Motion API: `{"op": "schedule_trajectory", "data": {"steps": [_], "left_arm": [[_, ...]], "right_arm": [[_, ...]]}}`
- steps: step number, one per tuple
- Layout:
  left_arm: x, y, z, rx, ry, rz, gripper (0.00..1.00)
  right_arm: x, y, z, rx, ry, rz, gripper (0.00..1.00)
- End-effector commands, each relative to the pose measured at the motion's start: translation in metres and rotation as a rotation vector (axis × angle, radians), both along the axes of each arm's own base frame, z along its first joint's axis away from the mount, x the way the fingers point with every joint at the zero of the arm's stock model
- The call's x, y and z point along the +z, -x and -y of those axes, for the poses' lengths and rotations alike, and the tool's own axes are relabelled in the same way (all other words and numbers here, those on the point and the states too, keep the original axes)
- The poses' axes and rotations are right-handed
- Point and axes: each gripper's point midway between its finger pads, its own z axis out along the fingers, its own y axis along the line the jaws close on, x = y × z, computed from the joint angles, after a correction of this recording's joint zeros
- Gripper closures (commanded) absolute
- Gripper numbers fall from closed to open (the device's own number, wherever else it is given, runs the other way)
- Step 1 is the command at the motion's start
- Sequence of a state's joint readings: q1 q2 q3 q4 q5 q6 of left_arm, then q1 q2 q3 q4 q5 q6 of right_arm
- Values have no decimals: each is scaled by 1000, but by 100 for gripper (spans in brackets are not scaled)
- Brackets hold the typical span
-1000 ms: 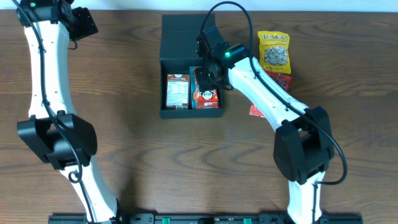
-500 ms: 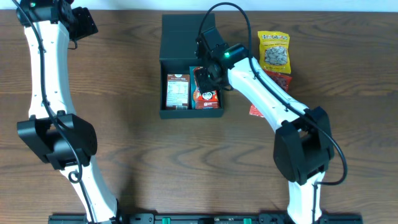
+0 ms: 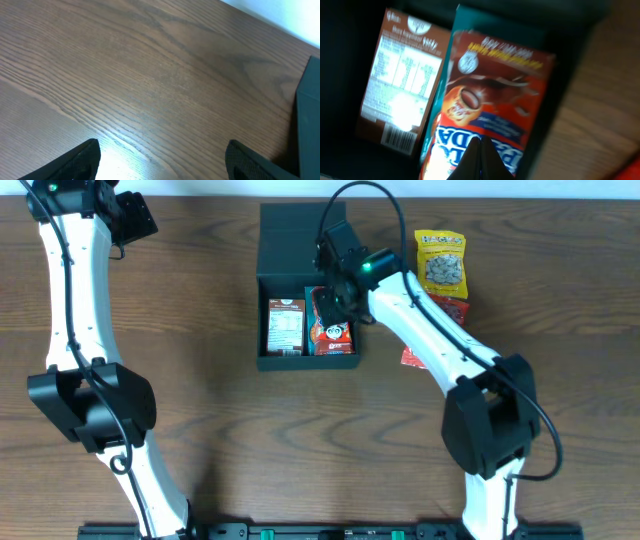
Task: Pack container
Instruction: 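Open the right gripper and lift it out of the black box, then grasp the yellow Hacks candy bag with the right gripper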
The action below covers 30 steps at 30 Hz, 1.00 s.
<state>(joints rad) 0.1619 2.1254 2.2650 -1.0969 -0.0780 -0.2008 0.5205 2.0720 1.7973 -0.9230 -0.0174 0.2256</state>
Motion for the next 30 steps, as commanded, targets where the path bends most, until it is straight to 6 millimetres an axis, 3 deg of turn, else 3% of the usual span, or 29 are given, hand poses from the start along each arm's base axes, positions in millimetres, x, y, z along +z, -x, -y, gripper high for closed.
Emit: {"op": "schedule_trajectory", "data": {"steps": [1,6,13,14,15,16,18,19,26,30], "left_arm": [[-12,1,-1,-16,-7,-36,19],[-11,1,-1,-15,-8,-32,19],[-10,-1,-1,-15,-9,-25,19],[-10,-1,-2,-15,-10,-23,19],[-10,-2,-2,-15,-10,-21,19],[-10,-2,-2,-15,-10,-19,19],[-9,-3,-2,-15,-11,-15,19],[-9,-3,-2,-15,-11,-14,19],[-9,-4,-2,-16,-12,-9,19],[-8,-5,-2,-16,-12,-5,19]], "right_arm": [[64,-24,28,-69,17,180,99],[78,-40,73,-169,29,212,99],[52,-58,145,-314,76,144,99],[46,-62,156,-338,85,139,94],[43,-66,165,-358,89,139,77],[38,-71,173,-370,95,137,45],[27,-76,189,-397,105,125,6],[19,-79,198,-415,109,113,1],[-32,-89,242,-472,77,22,1],[-43,-102,256,-498,5,36,1]]}}
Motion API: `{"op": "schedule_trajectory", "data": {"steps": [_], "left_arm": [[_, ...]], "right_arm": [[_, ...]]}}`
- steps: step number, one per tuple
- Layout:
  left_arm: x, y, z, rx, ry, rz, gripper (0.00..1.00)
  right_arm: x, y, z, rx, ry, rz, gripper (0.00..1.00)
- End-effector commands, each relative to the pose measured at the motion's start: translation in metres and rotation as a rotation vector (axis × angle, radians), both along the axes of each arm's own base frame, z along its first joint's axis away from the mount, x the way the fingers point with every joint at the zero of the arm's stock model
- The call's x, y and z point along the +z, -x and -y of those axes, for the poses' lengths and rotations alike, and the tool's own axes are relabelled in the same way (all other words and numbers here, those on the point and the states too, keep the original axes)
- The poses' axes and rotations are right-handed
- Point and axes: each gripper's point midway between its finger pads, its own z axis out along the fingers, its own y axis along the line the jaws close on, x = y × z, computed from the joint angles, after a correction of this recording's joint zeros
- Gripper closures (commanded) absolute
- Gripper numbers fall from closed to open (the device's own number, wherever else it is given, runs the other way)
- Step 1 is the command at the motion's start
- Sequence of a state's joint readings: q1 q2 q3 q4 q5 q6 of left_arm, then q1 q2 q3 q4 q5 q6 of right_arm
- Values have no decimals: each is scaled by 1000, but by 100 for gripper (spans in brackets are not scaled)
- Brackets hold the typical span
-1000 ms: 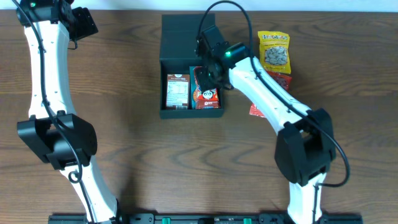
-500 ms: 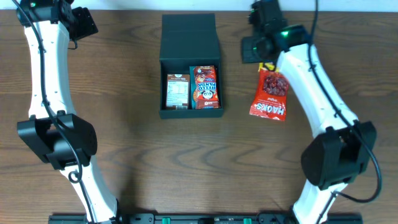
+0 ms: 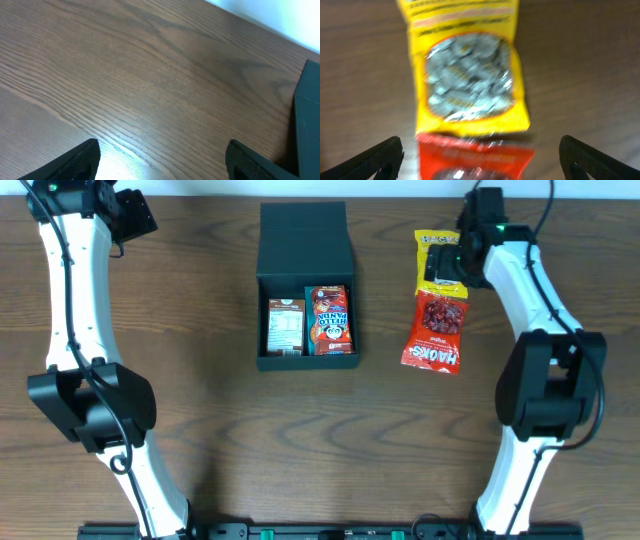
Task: Pack container
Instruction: 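Grasp the yellow Hacks candy bag with the right gripper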
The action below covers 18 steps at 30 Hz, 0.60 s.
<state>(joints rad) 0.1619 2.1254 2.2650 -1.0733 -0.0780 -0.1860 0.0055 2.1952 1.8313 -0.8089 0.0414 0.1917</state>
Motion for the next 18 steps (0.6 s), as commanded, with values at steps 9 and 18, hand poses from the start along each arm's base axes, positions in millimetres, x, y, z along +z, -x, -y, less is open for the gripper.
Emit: {"op": "schedule_trajectory", "data": {"steps": [9,18], "left_arm": [[-11,0,-1,-3,-1,-27,18],[-11,0,-1,-3,-2,-27,19]], "right_arm": [[-32,-42,-2,65,-266,121,1],[-77,-41,-14,25,-366,64,5]]}}
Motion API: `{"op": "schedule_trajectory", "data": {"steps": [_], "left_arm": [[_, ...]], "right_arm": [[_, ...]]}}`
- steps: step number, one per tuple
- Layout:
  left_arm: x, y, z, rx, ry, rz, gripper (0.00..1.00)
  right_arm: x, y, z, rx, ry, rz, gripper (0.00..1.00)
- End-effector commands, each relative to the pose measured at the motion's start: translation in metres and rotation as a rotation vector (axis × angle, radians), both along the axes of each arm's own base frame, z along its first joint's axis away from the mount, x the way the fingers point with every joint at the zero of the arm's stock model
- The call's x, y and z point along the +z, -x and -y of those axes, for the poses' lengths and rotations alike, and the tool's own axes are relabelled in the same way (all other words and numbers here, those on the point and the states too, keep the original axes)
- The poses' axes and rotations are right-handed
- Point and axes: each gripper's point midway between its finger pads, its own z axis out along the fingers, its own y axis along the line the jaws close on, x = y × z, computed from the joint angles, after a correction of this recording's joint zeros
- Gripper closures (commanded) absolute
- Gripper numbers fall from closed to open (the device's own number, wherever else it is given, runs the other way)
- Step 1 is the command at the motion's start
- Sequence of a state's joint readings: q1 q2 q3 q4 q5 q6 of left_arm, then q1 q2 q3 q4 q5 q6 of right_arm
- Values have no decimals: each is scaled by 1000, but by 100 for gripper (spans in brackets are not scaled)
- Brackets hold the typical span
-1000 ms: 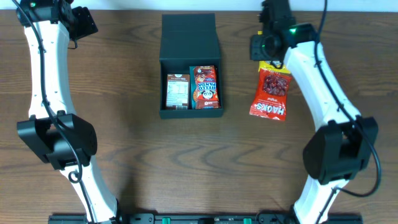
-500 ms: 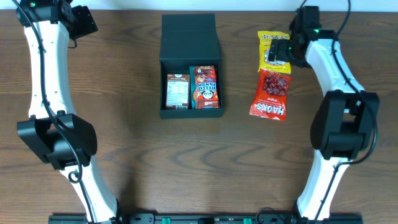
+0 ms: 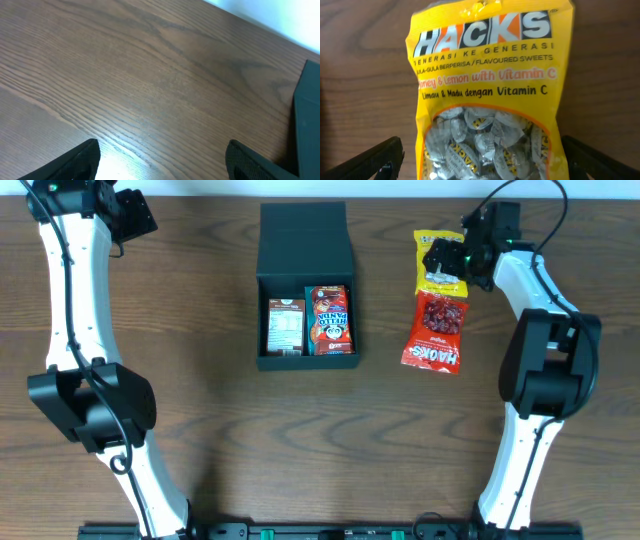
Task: Pack container
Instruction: 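Grasp the yellow Hacks candy bag with the right gripper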
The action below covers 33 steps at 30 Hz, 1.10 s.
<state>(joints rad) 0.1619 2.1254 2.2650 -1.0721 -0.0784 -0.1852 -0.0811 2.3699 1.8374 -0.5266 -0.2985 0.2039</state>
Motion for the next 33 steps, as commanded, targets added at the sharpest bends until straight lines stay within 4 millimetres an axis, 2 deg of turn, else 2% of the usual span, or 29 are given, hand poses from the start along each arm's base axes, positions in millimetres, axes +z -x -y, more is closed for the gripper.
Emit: {"op": "schedule_trajectory", "data": {"steps": [1,2,4,5,6,8,10,13,15,24,28,33], "left_arm": [[-11,0,-1,-2,-1,-28,19],[-12,0,-1,-2,-1,-28,19],[-11,0,-1,-2,-1,-27,19],[-11,0,-1,-2,-1,-27,18],[-11,0,-1,-2,-1,-27,19],[-11,0,-1,-2,-1,-27,19],[-11,0,-1,-2,-1,-27,19],[-11,0,-1,-2,-1,-27,19],[-11,0,-1,-2,-1,-27,19],[-11,0,-1,-2,-1,-28,19],[-11,0,-1,-2,-1,-28,19],[-11,0,-1,-2,-1,-28,19]], "right_arm": [[-25,9,-6,-14,-61,-65,11],[-25,9,-7,-15,-68,-67,24],[-24,9,-9,-20,-82,-69,58],[-23,9,-11,-14,-94,-68,70],[-23,9,-13,-11,-106,-68,79],[-21,9,-17,-13,-133,-72,92],[-18,8,-22,-4,-164,-66,99],[-5,4,-32,31,-220,-42,99],[10,-2,-40,63,-263,-12,99],[99,-26,-74,177,-226,117,98],[131,-26,-97,228,-216,148,99],[158,-17,-129,283,-220,150,98]]}}
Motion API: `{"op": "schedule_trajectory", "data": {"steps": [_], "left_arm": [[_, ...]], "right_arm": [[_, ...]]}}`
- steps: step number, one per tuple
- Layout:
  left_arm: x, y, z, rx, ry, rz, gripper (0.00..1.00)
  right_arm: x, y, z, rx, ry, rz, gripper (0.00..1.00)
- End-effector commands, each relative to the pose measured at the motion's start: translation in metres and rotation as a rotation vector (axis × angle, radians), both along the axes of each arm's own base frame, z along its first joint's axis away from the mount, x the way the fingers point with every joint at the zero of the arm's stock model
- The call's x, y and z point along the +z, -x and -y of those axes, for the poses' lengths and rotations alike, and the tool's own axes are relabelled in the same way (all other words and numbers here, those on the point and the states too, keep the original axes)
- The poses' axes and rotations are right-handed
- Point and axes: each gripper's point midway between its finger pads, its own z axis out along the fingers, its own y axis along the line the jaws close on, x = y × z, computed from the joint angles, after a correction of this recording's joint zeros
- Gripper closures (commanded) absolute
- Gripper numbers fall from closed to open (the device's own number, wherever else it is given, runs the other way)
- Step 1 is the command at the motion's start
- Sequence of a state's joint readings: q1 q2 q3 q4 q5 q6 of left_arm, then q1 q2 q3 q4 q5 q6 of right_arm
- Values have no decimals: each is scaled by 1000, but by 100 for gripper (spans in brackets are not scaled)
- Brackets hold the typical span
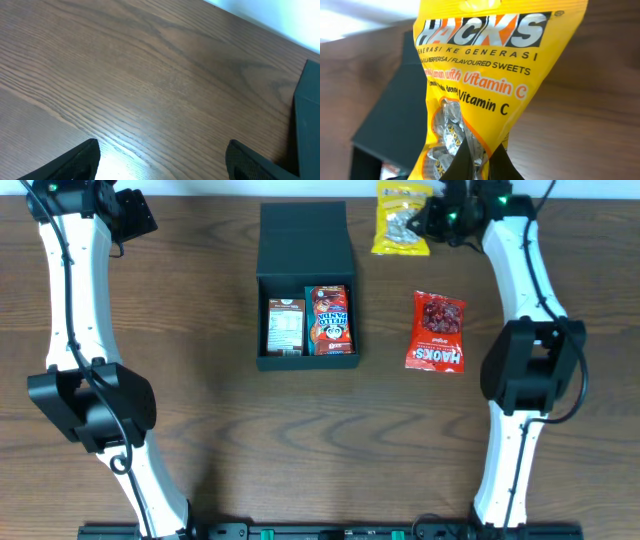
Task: Pack container
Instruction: 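Grasp the yellow Hacks candy bag with the right gripper, then carry the yellow bag left and lower it into the black box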
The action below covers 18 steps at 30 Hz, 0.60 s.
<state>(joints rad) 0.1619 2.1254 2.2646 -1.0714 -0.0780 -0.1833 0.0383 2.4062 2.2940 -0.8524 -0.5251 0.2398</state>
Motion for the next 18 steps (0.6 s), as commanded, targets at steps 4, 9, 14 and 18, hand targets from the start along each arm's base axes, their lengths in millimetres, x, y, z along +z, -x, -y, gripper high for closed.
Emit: {"op": "schedule_trajectory", "data": {"steps": [4,9,14,18], "left_arm": [[-11,0,-1,0,-1,-28,19],[-11,1,-1,-1,-1,-29,19],[-12,1,-1,-17,-10,-34,19],[-12,2,-1,-16,-9,-39,19]], "right_arm": [[49,18,-58,134,-12,63,99],[51,40,-103,218,-14,34,99],[45,70,-145,301,-8,-20,99],[41,92,-176,338,-15,-74,99]]}}
